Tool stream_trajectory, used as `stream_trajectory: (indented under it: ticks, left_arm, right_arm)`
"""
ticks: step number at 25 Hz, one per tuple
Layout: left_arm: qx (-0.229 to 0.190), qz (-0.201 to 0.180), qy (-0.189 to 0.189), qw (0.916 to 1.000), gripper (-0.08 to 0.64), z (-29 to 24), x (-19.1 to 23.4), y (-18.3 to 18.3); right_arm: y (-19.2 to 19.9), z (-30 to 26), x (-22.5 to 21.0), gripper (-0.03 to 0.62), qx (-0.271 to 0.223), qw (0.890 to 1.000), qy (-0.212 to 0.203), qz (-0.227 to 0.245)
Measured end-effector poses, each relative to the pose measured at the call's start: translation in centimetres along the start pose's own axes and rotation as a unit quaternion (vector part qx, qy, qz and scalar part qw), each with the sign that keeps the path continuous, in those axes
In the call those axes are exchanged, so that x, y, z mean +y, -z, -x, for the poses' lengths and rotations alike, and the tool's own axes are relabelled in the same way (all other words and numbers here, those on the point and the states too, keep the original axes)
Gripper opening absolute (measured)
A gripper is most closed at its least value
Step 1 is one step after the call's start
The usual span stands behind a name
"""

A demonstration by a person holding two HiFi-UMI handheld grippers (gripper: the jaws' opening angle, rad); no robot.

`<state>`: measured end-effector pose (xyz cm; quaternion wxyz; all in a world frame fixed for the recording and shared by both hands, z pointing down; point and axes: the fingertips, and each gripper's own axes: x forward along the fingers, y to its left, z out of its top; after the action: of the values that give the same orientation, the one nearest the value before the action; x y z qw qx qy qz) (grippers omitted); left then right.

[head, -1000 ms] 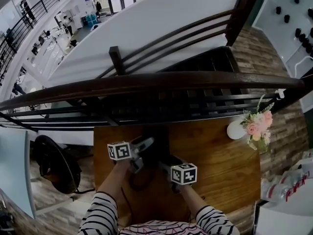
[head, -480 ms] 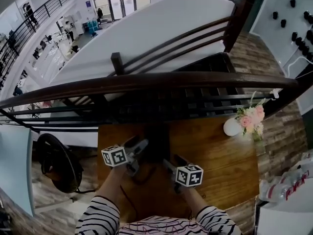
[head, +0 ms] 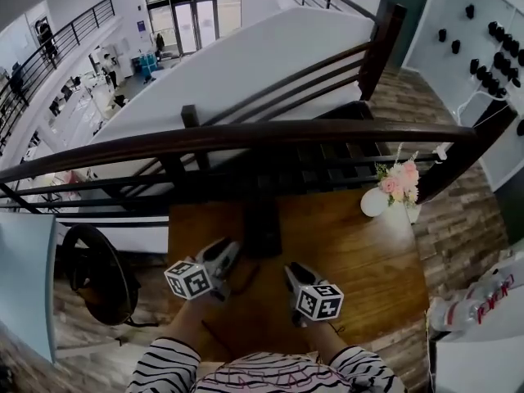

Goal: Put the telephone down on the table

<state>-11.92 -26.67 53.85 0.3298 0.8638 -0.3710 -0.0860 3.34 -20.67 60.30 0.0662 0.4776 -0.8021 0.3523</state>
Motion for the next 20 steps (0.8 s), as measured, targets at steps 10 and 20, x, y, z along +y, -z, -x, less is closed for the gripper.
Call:
stream_trajectory:
  ticks: [10,20]
  left_arm:
    - [-0.009,-0.028,0.004,0.9996,0.003,11.8,-6.8,4.6]
    - [0.001,-0.044,0.005,0.9990,0.003,20.5,-11.6,9.2]
  right_arm:
    - [5.4,8.7,6.4,0.000,-0.042,0.999,0.019,0.011]
    - [11.4,15.2,10.9,0.000,-0.058,0.998,0.031,0.003]
